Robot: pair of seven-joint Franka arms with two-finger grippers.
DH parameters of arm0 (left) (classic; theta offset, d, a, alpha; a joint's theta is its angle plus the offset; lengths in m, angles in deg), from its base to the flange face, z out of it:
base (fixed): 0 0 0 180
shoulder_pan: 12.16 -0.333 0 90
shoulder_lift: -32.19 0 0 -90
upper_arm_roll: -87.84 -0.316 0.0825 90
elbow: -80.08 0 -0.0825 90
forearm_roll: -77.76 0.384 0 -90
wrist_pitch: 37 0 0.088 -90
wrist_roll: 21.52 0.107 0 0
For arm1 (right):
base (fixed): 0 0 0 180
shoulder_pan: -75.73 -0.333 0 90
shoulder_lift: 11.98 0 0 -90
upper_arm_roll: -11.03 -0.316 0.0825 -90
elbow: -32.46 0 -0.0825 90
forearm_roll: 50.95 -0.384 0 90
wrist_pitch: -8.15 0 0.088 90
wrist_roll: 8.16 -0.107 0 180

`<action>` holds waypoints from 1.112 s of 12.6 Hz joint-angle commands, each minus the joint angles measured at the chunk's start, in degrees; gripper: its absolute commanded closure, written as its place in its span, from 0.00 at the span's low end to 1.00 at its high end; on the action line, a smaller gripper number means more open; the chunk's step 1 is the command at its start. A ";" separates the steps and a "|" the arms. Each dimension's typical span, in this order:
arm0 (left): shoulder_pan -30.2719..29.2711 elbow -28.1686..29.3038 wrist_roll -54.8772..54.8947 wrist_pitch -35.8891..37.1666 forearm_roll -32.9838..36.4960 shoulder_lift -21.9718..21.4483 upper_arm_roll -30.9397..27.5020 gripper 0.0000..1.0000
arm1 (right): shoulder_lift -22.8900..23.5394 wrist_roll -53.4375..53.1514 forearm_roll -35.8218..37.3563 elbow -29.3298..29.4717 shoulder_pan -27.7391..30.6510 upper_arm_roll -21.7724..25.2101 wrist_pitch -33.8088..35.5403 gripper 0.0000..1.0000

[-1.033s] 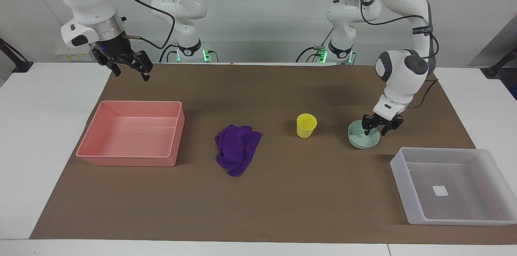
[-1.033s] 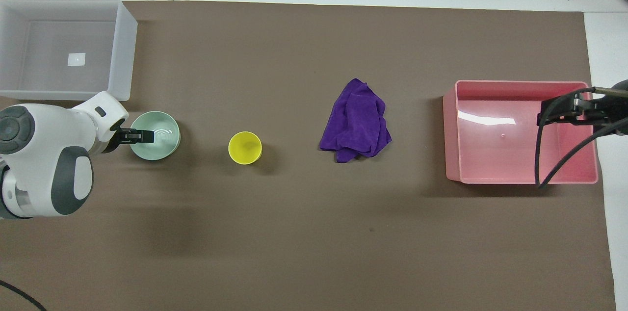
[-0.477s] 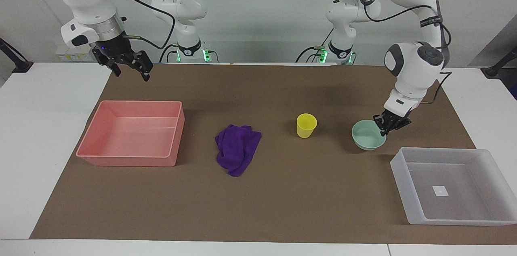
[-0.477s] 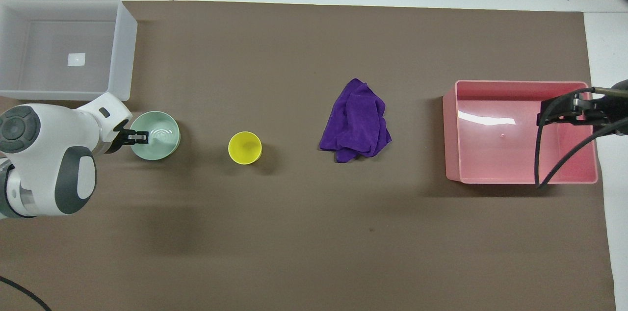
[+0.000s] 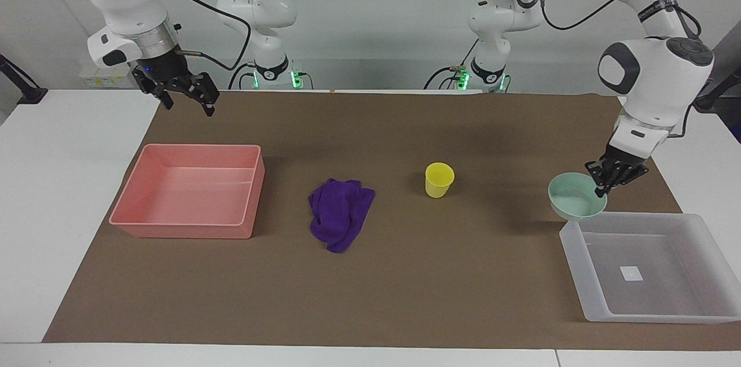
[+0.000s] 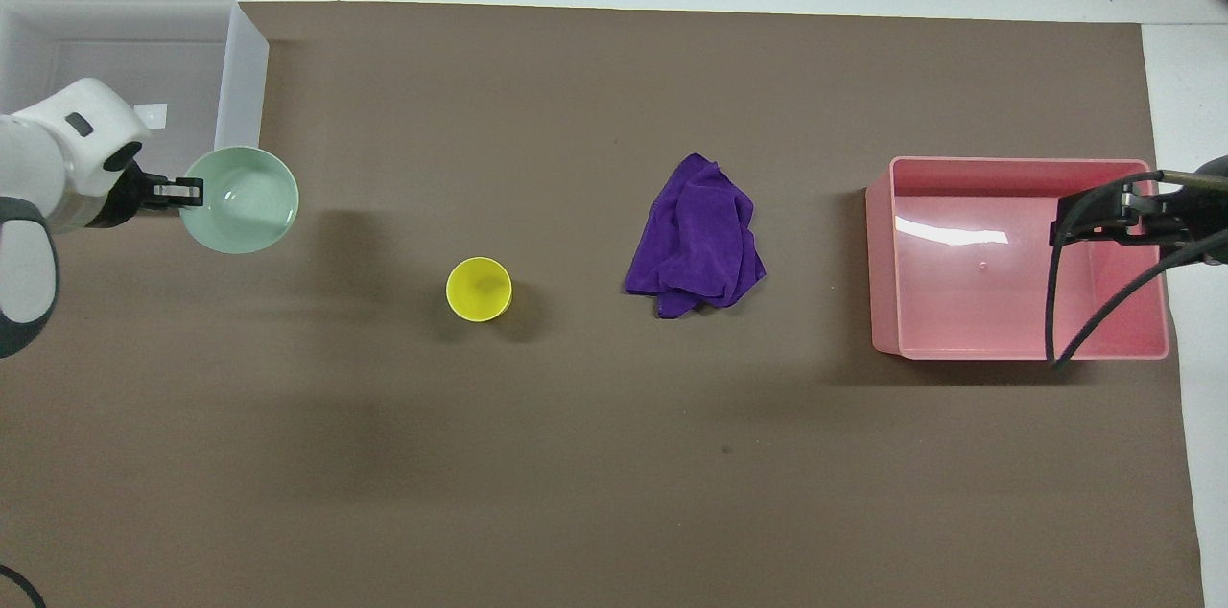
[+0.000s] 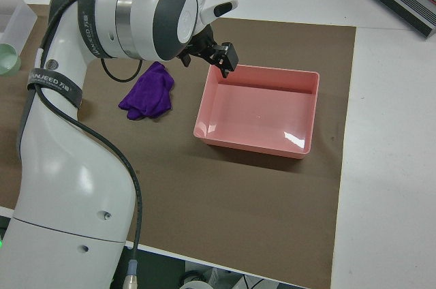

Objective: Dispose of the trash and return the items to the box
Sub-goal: 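Lift the green bowl into the white bin while the right gripper moves out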

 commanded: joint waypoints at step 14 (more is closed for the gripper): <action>-9.39 -30.99 0.51 -1.54 0.36 29.86 4.26 1.00 | -2.72 -5.01 -1.07 -16.17 -6.83 -0.98 -20.16 0.00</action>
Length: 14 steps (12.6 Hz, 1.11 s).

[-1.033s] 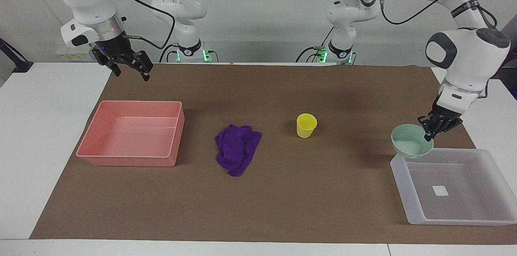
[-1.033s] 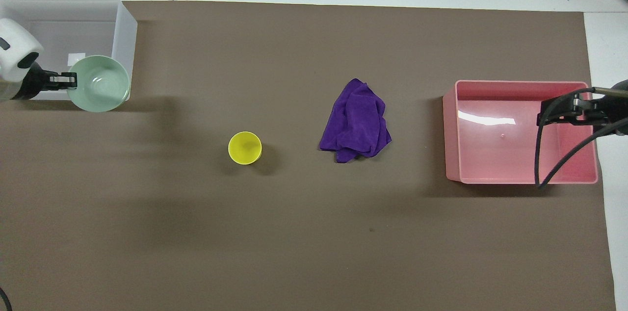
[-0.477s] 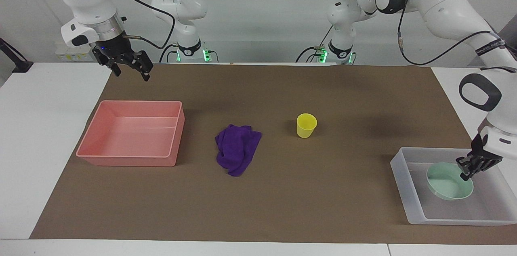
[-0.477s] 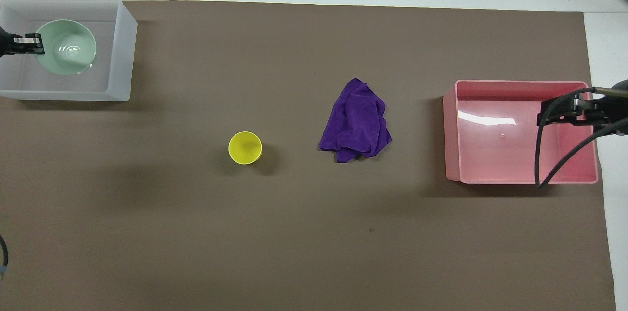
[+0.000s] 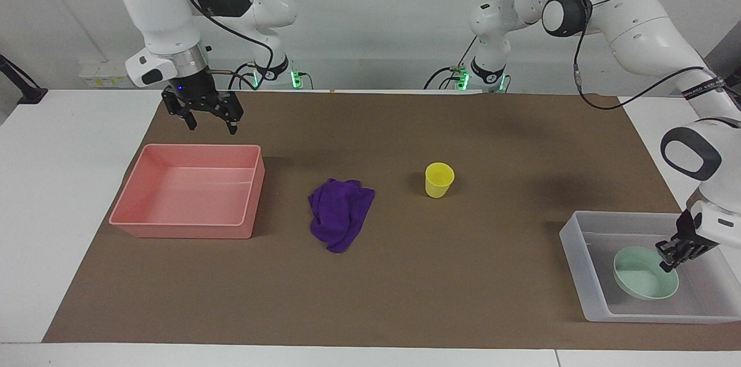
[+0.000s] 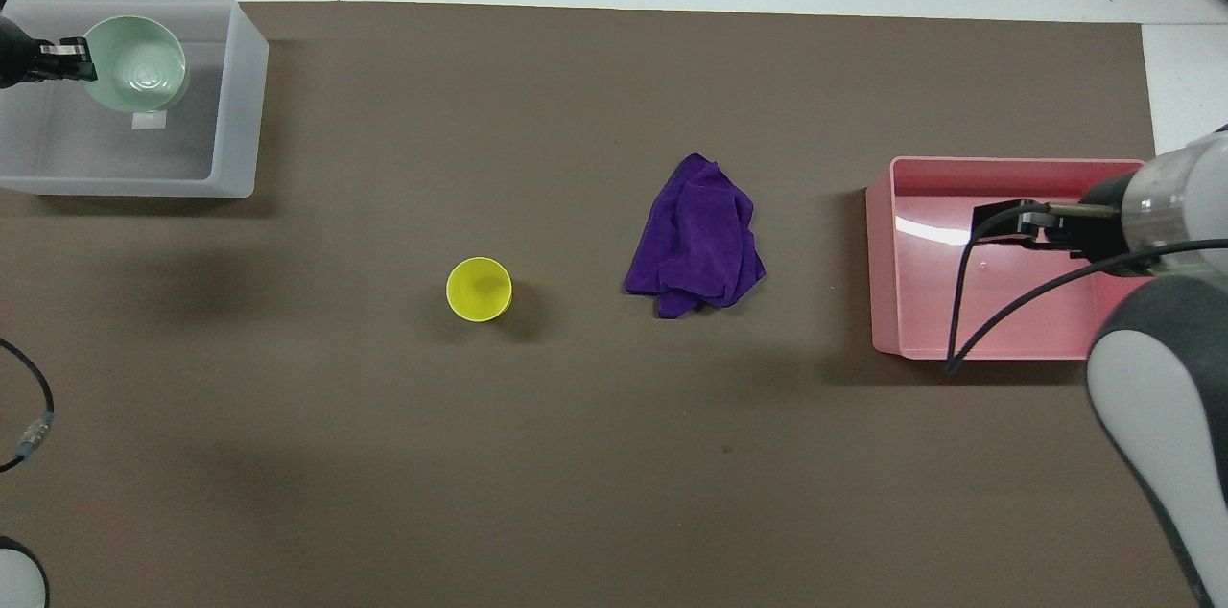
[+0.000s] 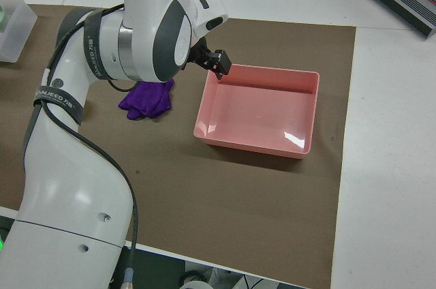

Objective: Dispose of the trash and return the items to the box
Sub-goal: 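Reach the right gripper to the purple cloth and grasp it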

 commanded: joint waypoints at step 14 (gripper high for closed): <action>2.28 13.93 0.94 3.34 0.97 -16.82 1.09 0.00 | 25.77 -17.71 0.23 0.36 -21.20 -0.49 -31.67 0.00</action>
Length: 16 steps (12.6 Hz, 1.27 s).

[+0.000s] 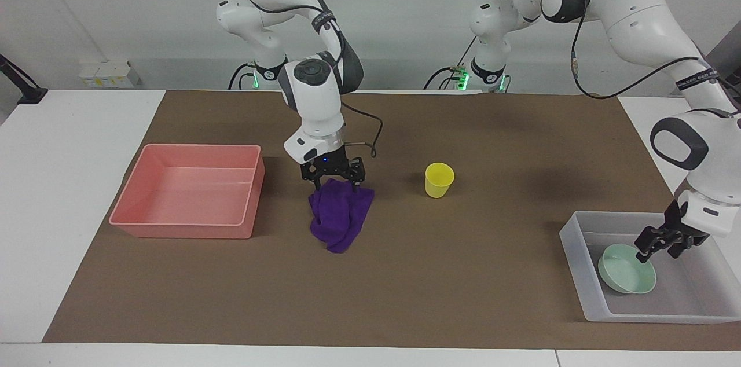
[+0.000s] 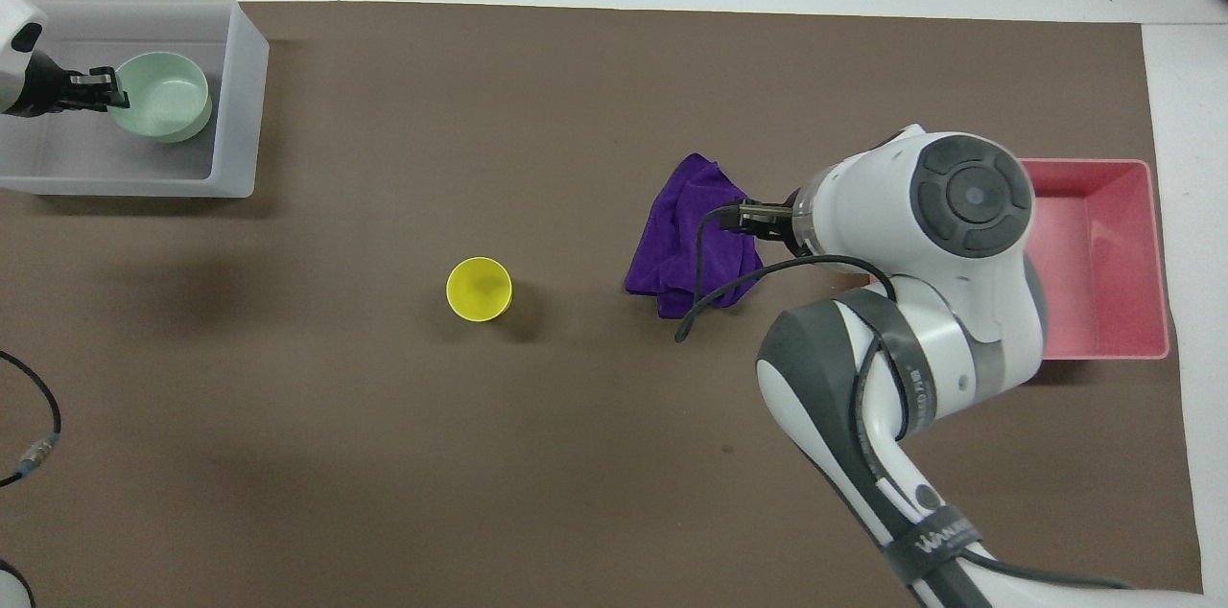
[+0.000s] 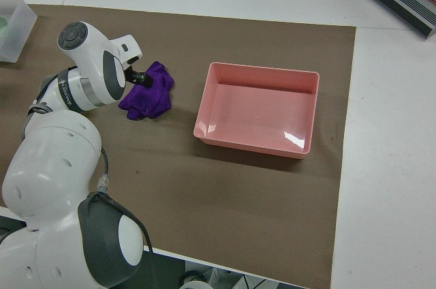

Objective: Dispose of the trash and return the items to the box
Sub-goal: 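Reach the right gripper to the purple cloth and grasp it, then carry the purple cloth with the right gripper over the pink bin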

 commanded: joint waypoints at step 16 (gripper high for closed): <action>8.73 7.47 -0.57 26.26 0.53 -25.47 1.70 0.00 | 2.85 3.93 7.40 -2.66 0.10 0.05 0.84 1.00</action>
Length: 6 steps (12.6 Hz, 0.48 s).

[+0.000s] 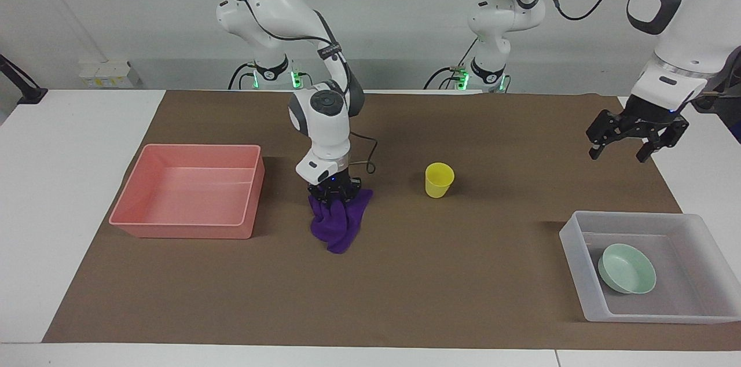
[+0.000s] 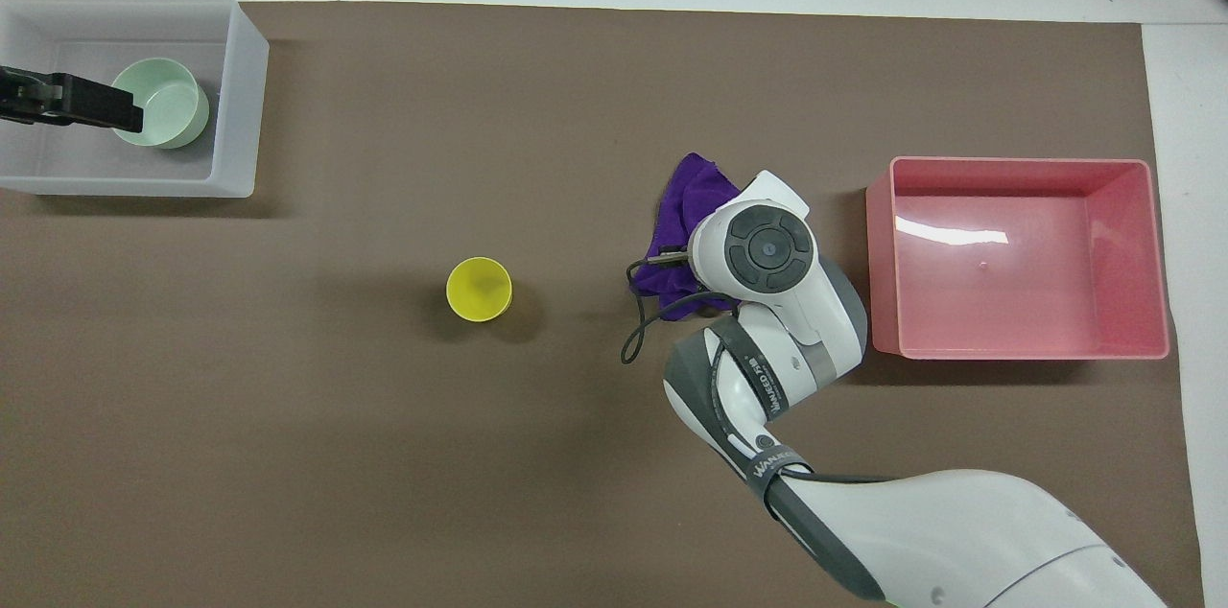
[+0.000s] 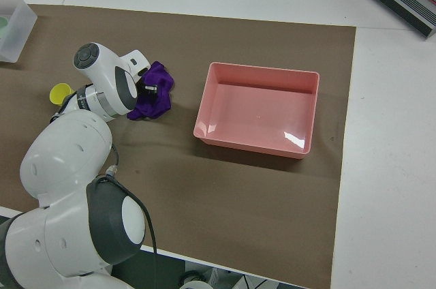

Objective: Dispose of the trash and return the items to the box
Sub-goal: 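Carry the purple cloth with the right gripper over the pink bin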

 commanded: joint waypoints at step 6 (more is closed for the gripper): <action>11.08 -0.05 -0.42 5.48 0.54 -3.93 -8.27 0.00 | -9.08 0.89 0.81 2.02 0.63 -0.26 13.26 1.00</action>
